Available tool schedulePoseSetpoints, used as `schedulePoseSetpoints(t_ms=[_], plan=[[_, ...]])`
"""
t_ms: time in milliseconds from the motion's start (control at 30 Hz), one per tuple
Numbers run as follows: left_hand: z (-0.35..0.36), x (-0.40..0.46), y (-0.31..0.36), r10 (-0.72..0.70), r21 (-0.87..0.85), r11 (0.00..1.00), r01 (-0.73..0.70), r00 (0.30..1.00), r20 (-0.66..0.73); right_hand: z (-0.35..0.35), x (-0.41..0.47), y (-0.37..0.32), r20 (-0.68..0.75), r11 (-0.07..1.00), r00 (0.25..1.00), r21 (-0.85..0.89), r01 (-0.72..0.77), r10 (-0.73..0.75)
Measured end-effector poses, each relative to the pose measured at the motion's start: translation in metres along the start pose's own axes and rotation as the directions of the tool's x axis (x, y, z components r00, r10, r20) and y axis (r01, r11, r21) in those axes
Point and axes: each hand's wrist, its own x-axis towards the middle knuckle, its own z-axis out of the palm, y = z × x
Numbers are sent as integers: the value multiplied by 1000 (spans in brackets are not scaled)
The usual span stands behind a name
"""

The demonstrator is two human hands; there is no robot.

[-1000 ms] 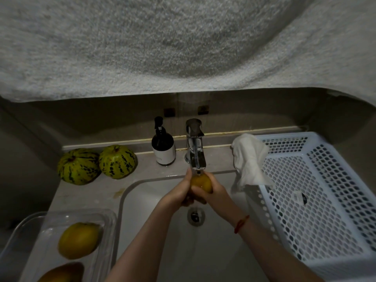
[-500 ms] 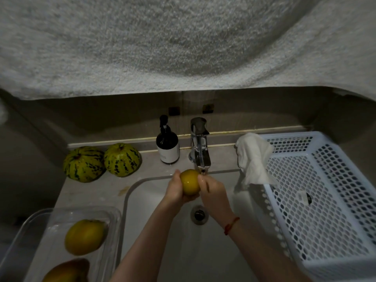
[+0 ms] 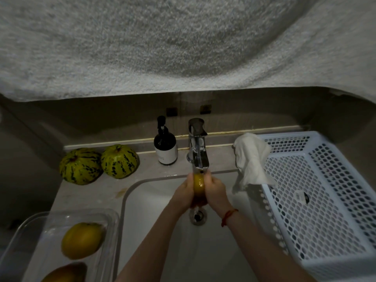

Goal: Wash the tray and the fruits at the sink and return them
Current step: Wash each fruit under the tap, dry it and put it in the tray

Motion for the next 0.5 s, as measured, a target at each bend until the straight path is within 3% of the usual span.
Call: schedulePoseSetpoints(t_ms=[100, 200, 267, 300, 367, 433, 500], plan=[[-3, 7, -4, 234, 165, 961, -223, 971, -51, 2, 1, -4, 32, 993, 993, 29, -114, 113], [0, 9, 1, 300, 64, 953, -297, 953, -50, 1, -4, -2, 42, 999, 998, 0, -43, 43], [4, 11, 4, 190, -86, 974, -211, 960, -208, -2, -6, 5, 89, 962, 976, -174, 211, -198], [4, 12, 7, 53, -228, 968, -108, 970, -238, -5, -7, 9, 183, 886, 929, -288, 362, -321], [-2, 11, 13, -251, -522, 830, 195, 967, -36, -14, -9, 16, 399, 622, 803, -508, 596, -444], [-12, 5, 18, -337, -506, 785, 356, 932, 133, -21, -10, 20, 494, 427, 706, -568, 704, -508], [-15, -3, 18, -351, -400, 830, 387, 922, 163, -22, -9, 20, 455, 497, 700, -495, 713, -551]])
